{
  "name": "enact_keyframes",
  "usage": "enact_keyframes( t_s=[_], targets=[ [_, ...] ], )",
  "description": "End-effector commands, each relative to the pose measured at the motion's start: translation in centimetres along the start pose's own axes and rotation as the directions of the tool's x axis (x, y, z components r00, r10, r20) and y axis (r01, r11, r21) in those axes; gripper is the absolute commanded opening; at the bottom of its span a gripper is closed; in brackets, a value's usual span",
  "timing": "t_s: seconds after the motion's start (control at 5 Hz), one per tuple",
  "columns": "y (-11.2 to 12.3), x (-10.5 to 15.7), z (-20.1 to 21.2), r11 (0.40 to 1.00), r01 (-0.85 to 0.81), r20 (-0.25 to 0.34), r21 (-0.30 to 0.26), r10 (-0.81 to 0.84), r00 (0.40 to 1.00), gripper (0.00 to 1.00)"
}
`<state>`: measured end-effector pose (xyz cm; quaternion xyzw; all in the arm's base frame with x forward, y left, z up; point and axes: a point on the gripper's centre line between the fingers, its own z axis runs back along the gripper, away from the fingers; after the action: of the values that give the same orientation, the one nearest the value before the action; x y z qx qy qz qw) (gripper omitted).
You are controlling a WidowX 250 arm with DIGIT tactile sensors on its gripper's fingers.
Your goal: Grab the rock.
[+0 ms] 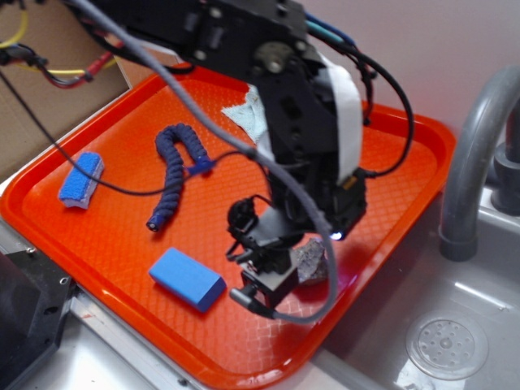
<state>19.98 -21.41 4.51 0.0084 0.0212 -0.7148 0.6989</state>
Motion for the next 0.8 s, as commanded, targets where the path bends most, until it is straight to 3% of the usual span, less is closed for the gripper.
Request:
enact_keyframes(
  t_s=[0.0, 0.2, 0.4, 0.6],
  targets=[
    [-1.2, -0.9, -0.8, 0.997, -0.04, 0.04, -0.061, 0.042, 0.998, 0.0],
    [-0.9, -1.4, -1.1, 0.992, -0.101, 0.059, -0.075, 0.106, 0.993, 0.0],
    [-0.5, -1.8, -0.2, 0.964, -0.268, 0.026, 0.009, 0.267, 0.963, 0.0],
    [-0.4, -5.8, 4.5, 0.862, -0.5, 0.08, 0.08, 0.494, 0.866, 0.0]
  ],
)
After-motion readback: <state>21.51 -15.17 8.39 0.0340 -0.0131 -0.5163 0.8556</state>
